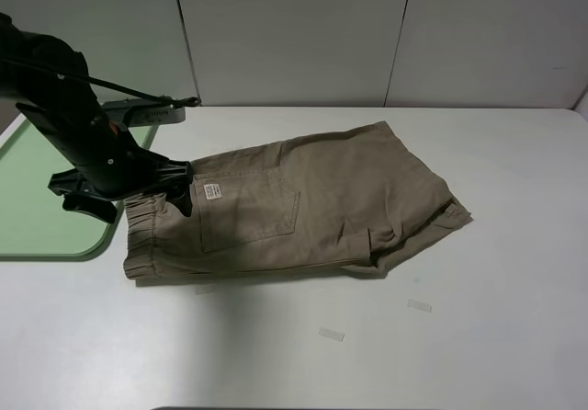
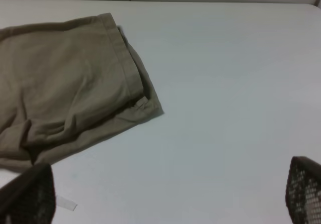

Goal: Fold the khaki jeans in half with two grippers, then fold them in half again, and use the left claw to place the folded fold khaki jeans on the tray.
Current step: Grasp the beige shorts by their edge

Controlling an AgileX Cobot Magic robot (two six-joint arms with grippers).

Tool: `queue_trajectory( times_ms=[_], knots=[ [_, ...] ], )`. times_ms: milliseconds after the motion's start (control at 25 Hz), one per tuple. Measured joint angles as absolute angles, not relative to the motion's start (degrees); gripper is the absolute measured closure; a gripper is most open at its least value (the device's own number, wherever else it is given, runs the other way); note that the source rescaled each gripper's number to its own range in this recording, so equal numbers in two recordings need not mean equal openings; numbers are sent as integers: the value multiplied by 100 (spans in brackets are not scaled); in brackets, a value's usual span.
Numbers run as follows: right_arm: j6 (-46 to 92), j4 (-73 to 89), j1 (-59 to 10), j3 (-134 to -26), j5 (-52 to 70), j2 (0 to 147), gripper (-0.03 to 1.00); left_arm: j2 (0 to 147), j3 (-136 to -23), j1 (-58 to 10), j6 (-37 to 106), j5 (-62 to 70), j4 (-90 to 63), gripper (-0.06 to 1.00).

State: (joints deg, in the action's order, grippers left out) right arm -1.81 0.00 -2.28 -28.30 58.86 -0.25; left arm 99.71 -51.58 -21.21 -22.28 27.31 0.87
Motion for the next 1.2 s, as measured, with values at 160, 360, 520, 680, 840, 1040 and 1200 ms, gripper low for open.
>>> queue_trajectory(
  times_ms=[160,360,520,680,840,1040,1200],
  knots=[
    [-181,0,-228,-2830,5886,-25,-3,10335,-5159,-2121,-2245,2435,0,-5],
    [-181,0,-228,-2830,5886,-25,-3,10743,-5164,-2121,-2451,2094,-42,-5],
    [-181,0,-228,-2830,5886,-25,-3,11038,-5164,-2121,-2510,1751,-43,-5],
    [-181,0,-228,-2830,5886,-25,-3,11138,-5181,-2121,-2525,1471,-38,-5],
    [-181,0,-228,-2830,5886,-25,-3,11239,-5240,-2121,-2525,1146,0,-3],
    [-181,0,-228,-2830,5886,-25,-3,11322,-5247,-2146,-2519,893,88,32],
    [-181,0,-228,-2830,5886,-25,-3,11378,-5247,-2188,-2525,720,0,66]
  ],
)
